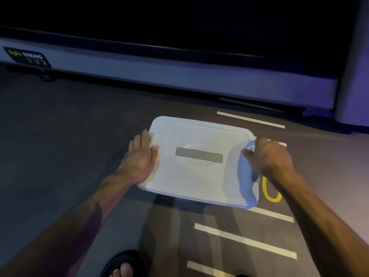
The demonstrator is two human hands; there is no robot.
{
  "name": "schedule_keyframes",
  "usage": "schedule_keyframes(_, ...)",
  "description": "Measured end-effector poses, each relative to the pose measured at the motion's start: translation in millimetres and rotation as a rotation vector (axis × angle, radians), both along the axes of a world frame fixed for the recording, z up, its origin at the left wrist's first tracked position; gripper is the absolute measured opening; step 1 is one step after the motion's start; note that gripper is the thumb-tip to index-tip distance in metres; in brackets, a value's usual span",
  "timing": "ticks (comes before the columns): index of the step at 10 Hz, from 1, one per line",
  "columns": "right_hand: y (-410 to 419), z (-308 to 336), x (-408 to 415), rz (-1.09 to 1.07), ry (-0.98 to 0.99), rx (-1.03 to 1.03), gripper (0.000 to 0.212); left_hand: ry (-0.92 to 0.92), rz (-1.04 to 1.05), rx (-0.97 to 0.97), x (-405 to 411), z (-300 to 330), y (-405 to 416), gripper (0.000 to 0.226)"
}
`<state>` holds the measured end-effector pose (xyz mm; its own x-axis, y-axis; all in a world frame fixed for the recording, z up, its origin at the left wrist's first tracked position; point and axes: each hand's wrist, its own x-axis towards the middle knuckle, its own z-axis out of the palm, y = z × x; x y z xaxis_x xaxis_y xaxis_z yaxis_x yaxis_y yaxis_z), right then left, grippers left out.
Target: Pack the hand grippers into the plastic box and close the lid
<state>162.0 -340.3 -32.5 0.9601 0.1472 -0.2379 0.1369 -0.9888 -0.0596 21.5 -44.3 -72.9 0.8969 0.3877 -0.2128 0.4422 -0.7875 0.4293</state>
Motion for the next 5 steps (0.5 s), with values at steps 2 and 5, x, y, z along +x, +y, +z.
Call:
schedule_keyframes(2, 16.1, -12.5, -31.9, 0.381, -0.098, 0.32, 0.051, -0.092, -0.444, 0.212, -6.2, -4.2, 3.2, 0.056)
schedule_keyframes(5, 34.3, -28.2, -5.7, 0.33, -0.157, 0.8, 0.031, -0.44, -0.393, 0.017, 24.6, 7.2, 20.2, 0.028)
